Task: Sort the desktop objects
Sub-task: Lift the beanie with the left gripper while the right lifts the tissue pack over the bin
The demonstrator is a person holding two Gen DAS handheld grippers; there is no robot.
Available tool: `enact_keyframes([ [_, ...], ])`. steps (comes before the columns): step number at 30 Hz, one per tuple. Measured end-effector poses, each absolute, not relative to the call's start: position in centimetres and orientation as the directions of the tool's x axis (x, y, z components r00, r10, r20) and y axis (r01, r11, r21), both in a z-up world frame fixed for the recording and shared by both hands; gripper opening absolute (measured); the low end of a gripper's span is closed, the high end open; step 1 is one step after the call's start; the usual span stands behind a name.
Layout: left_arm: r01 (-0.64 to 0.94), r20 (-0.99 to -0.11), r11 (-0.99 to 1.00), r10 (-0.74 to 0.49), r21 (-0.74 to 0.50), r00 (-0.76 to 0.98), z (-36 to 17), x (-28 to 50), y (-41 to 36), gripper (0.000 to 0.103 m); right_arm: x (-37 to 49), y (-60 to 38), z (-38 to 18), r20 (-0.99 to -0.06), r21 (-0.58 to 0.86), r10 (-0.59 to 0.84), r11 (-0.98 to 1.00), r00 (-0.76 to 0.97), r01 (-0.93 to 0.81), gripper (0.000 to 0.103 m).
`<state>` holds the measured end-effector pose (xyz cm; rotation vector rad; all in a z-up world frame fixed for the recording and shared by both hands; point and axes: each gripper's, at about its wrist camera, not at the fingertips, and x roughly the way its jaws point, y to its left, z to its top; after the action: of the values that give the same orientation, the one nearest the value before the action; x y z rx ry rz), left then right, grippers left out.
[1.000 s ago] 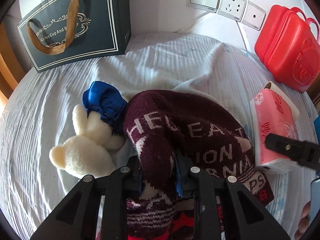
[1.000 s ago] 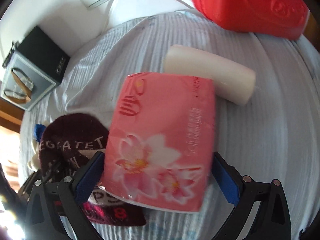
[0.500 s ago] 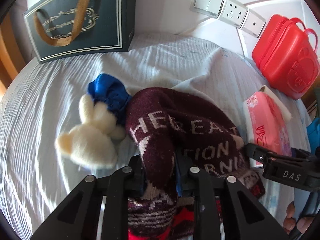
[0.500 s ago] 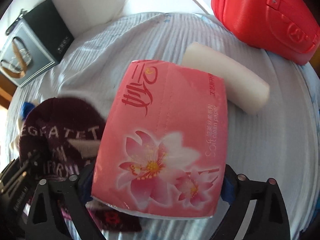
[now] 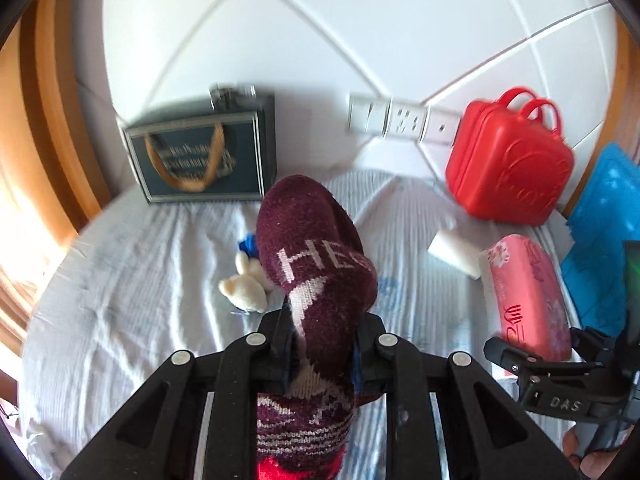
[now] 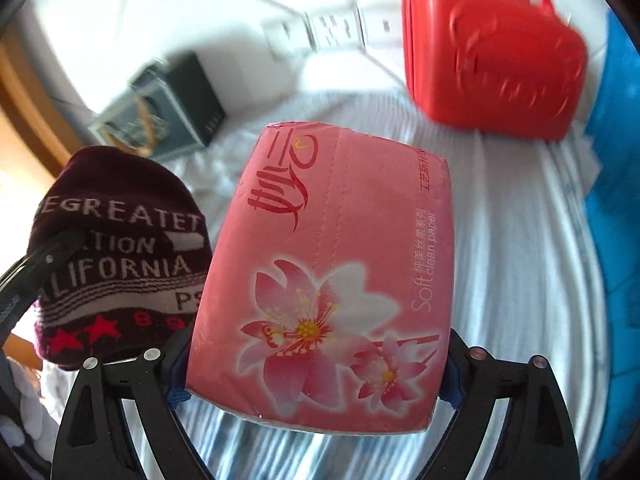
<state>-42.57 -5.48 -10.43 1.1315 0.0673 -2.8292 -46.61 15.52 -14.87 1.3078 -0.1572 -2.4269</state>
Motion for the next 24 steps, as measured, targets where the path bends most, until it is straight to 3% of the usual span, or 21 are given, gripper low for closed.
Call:
enact_keyframes([
  [14, 0.066, -0.509, -0.998, -0.065, 0.016, -0.858, 0.4, -29.1, -2.9, 0.020, -32.2, 18.6, -1.7, -0.587, 0.158, -0.317, -0.947, -0.745, 0.279, 0.092],
  [24, -0.059, -0.419, -0.998, 0.051, 0.008, -0.906, 4.1, -23.2, 2.1, 0.020, -25.0, 24.4, 2.1, -0.510, 0.137, -0.212, -0.977, -0.834, 0.165, 0.092],
])
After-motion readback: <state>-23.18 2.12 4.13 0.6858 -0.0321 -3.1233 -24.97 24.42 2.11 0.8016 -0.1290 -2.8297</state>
